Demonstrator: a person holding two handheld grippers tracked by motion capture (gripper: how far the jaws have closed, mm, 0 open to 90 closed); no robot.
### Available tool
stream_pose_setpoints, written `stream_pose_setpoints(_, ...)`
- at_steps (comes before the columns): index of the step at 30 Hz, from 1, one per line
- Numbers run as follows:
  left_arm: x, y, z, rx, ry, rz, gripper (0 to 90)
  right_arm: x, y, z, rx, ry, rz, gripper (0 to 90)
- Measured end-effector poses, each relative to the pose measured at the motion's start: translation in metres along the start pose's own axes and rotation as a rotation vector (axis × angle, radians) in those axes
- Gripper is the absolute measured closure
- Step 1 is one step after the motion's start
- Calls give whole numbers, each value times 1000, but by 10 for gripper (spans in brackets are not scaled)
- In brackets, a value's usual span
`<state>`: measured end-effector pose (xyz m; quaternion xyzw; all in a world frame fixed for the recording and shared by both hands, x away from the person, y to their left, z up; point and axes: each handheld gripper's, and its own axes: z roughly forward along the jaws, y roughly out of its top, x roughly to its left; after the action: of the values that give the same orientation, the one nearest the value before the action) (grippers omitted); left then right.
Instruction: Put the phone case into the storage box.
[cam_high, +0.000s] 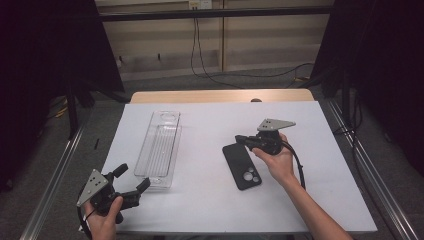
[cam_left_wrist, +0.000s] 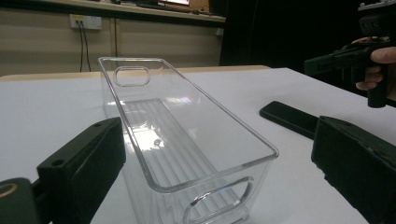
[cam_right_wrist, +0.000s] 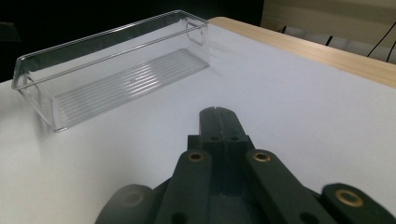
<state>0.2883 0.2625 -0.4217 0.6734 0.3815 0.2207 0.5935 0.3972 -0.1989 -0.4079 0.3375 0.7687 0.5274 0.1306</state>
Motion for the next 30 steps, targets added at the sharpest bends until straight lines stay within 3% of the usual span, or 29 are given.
stream_pose_setpoints(30, 0, 0, 1, 4, -1, 3, 30, -16, 10, 1, 220, -24, 73, 900)
